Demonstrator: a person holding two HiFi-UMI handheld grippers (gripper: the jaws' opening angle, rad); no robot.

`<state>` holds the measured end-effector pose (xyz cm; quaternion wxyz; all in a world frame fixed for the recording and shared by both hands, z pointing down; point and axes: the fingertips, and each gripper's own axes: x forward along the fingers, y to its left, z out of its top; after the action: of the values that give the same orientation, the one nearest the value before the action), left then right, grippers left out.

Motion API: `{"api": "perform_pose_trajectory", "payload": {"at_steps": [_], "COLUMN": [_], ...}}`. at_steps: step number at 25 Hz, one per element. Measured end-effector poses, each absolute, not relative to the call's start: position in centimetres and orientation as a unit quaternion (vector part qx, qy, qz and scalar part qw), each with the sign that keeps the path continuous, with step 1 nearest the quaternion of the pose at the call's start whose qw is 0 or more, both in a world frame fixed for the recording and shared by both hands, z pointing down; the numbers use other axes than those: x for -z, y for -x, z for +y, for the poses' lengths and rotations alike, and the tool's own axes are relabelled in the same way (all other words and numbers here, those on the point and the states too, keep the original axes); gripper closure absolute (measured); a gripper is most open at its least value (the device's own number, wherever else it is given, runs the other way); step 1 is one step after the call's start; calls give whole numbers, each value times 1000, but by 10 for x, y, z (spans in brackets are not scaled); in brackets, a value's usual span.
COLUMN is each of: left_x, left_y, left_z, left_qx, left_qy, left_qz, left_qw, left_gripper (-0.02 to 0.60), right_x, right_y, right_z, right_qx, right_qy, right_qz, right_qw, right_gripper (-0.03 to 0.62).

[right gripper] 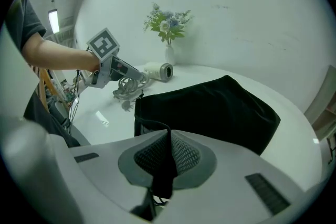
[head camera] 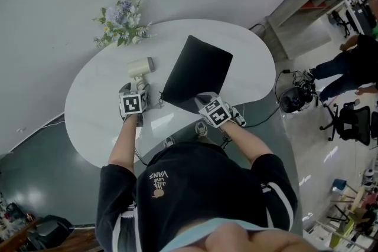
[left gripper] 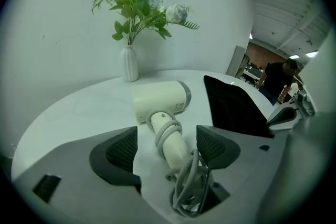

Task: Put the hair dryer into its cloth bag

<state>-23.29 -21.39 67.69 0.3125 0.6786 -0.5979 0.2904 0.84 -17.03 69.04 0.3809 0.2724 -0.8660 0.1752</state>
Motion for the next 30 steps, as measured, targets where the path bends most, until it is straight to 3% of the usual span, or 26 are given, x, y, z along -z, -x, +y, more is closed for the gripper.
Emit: {"api": "perform_pose_trajectory", "payload": {"at_steps": [11, 16, 21, 30], "left_x": [-710, -718, -713, -717], "left_y": [219, 222, 219, 213], "left_z": [-232, -234, -231, -222], "left_qx": [-327, -352, -351, -353], "left_qy": [-643, -627, -602, -625], "left_qz": [-560, -562, -579, -559], "left_qw": [408, 409, 423, 415], "left_gripper": [232, 234, 335, 348], "right_x": [-670, -666, -661, -660], "right_y": [24, 24, 18, 16], "right_z": [-195, -203, -204, -207], "right_qx": [-211, -222, -230, -233], "right_qy": [-278, -286, -290, -288], "right_qz": [-878, -878, -878, -880], "right_qw": [327, 314, 304, 298], "right_gripper": [543, 543, 543, 543]}}
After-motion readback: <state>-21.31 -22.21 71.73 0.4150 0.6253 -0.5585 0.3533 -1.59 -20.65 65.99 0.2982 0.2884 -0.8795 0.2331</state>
